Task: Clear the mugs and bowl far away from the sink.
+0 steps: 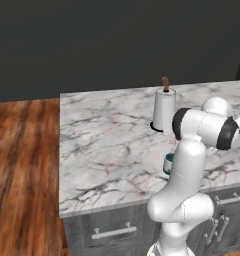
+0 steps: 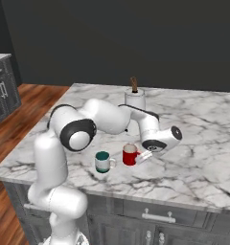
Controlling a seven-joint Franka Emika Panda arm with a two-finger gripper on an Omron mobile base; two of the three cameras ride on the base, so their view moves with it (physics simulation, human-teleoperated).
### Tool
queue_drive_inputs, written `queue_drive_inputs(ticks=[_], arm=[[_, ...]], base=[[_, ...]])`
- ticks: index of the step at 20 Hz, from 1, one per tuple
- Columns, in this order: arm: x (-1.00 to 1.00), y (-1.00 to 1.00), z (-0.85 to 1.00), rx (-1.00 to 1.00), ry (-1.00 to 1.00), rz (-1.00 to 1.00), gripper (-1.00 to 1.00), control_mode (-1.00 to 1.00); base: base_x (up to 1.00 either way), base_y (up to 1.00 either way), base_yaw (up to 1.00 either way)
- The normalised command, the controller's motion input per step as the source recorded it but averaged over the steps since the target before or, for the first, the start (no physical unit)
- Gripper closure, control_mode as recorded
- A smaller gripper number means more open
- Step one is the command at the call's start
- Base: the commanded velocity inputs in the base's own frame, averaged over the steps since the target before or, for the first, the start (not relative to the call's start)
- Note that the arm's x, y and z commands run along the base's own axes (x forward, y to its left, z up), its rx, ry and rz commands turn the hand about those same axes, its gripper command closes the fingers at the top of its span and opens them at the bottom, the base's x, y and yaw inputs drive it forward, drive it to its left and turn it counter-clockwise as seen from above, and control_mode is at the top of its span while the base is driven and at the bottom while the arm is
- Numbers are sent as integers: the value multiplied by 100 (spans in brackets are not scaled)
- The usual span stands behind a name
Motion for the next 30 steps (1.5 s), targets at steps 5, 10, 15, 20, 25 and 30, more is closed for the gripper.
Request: queue_drive_inputs(ticks=[5, 10, 15, 20, 25, 30], arm=[[-40, 0, 44, 0, -7, 0, -100, -100], [-50, 29, 45, -4, -20, 3, -100, -100], [-44, 63, 36, -12, -26, 9, -100, -100], [-39, 74, 39, -17, -32, 9, -100, -100], [-35, 45, 54, -13, -29, 7, -100, -100], [-33, 3, 74, -6, -28, 5, -100, -100]], base=[[0, 0, 0], [0, 0, 0], [0, 0, 0], [0, 0, 0], [0, 0, 0], [0, 0, 0]])
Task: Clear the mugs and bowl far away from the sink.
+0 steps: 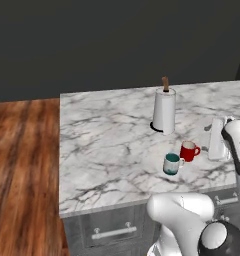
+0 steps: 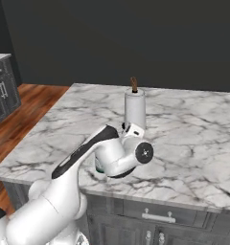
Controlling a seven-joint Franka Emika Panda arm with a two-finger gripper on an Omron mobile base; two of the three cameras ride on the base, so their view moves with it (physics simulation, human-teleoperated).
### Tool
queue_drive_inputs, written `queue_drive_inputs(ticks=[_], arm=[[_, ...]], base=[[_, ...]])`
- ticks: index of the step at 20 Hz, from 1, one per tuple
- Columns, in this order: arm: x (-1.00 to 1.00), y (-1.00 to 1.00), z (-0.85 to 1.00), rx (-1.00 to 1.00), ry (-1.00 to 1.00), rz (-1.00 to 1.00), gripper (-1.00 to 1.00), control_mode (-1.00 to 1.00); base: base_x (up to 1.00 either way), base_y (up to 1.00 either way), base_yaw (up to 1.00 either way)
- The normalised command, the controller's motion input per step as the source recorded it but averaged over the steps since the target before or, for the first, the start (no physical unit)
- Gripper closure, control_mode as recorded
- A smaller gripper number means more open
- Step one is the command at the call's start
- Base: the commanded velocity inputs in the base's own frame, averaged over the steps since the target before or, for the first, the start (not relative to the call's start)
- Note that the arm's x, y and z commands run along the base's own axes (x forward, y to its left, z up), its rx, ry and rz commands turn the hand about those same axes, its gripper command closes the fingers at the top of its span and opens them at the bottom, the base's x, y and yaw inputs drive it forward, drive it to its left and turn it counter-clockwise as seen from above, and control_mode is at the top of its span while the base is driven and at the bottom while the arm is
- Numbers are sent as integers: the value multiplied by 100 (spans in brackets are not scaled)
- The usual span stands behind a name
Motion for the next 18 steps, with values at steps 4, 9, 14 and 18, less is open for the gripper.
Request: queue_drive_inputs(ticks=[4, 9, 14, 18], arm=[[-41, 0, 67, -4, -27, 5, -100, -100], [-42, 0, 42, -3, -18, 6, -100, -100], [-36, 0, 26, 0, -7, 6, -100, -100], [-33, 0, 18, 0, -1, 7, -100, -100]], base=[[0, 0, 0], [0, 0, 0], [0, 0, 0], [0, 0, 0]])
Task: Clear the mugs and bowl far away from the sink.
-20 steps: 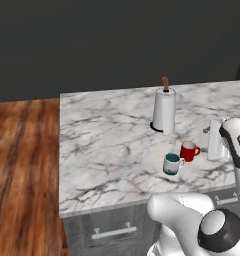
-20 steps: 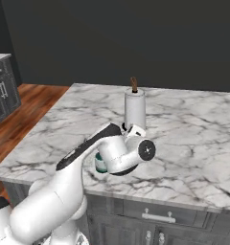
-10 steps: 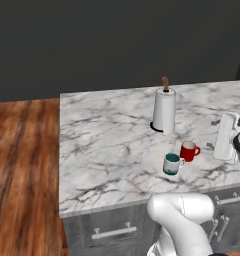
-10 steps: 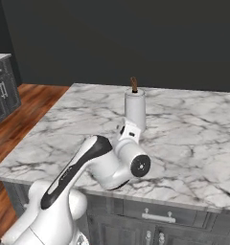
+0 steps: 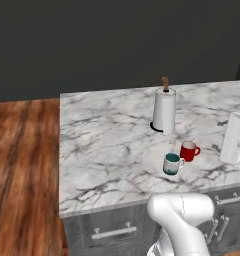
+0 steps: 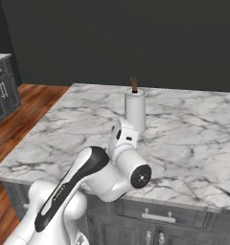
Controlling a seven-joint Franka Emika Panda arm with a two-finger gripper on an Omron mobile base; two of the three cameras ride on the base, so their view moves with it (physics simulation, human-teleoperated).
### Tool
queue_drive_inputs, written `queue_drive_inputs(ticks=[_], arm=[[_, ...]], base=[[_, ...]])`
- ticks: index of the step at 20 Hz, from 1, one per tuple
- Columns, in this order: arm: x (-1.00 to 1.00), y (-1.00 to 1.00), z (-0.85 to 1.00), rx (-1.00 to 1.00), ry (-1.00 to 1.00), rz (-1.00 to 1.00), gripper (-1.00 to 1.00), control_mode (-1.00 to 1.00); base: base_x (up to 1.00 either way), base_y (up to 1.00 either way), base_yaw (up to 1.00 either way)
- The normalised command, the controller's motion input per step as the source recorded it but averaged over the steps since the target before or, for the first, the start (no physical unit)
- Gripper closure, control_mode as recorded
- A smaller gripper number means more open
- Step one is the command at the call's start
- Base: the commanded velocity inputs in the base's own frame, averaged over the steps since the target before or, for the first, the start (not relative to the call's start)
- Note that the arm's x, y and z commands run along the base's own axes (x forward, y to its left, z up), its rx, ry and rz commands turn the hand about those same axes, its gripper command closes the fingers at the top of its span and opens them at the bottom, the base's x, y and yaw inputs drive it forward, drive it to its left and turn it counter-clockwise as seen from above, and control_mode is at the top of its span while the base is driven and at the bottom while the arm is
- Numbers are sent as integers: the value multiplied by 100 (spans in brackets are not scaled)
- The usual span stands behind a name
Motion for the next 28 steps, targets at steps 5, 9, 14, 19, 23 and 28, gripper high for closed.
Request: queue_drive_inputs(ticks=[5, 9, 14, 19, 23, 28], arm=[[-26, 0, 8, 0, 0, 5, -100, -100], [0, 0, 0, 0, 3, 0, -100, -100], [0, 0, 0, 0, 0, 0, -100, 100], [0, 0, 0, 0, 0, 0, -100, 100], [0, 0, 0, 0, 0, 0, -100, 100], [0, 0, 0, 0, 0, 0, -100, 100]], base=[[0, 0, 0], [0, 0, 0], [0, 0, 0], [-39, 0, 0], [-73, -2, 0], [-79, -15, 0]])
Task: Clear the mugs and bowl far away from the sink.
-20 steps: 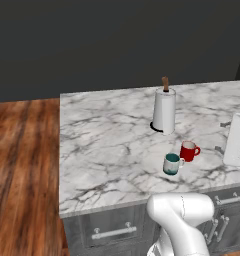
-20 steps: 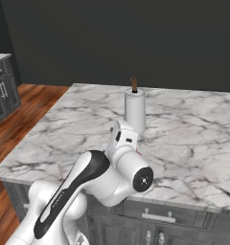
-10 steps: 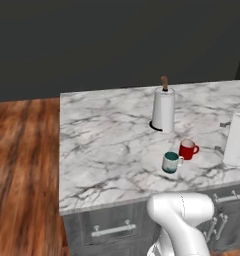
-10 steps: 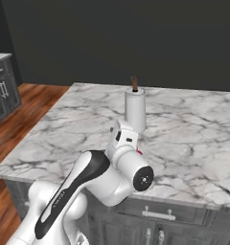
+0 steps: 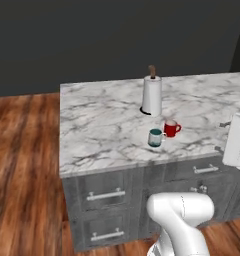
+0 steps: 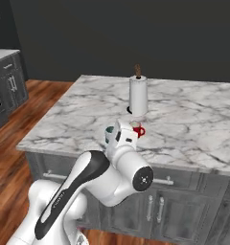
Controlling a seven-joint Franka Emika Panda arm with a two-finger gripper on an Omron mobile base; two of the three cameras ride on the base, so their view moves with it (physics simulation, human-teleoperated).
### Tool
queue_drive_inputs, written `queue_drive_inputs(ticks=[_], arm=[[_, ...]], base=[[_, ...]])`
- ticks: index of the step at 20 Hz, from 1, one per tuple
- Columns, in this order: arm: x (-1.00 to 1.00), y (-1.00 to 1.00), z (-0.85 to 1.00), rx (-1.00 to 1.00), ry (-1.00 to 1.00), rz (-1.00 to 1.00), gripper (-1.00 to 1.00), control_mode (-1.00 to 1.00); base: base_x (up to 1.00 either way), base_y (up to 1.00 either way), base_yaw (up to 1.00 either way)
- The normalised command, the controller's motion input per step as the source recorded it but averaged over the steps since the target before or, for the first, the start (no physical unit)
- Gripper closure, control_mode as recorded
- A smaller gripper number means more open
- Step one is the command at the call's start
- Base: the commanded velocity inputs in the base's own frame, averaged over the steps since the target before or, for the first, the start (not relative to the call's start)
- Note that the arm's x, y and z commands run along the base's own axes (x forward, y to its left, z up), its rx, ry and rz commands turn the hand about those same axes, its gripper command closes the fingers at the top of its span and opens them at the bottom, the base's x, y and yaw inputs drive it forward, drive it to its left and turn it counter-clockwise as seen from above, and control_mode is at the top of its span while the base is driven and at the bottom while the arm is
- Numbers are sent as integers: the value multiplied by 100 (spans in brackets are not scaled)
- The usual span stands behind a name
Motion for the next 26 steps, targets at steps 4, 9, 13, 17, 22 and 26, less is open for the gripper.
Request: queue_drive_inputs(ticks=[4, 9, 13, 17, 22, 26], arm=[[0, 0, 0, 0, 0, 0, -100, 100], [0, 0, 0, 0, 0, 0, -100, 100], [0, 0, 0, 0, 0, 0, -100, 100], [0, 0, 0, 0, 0, 0, -100, 100], [0, 0, 0, 0, 0, 0, -100, 100], [0, 0, 0, 0, 0, 0, -100, 100]], base=[[-61, -12, 0], [-32, -12, -5], [-10, -16, -25], [-5, -26, -37], [0, -33, -44], [0, -40, -46]])
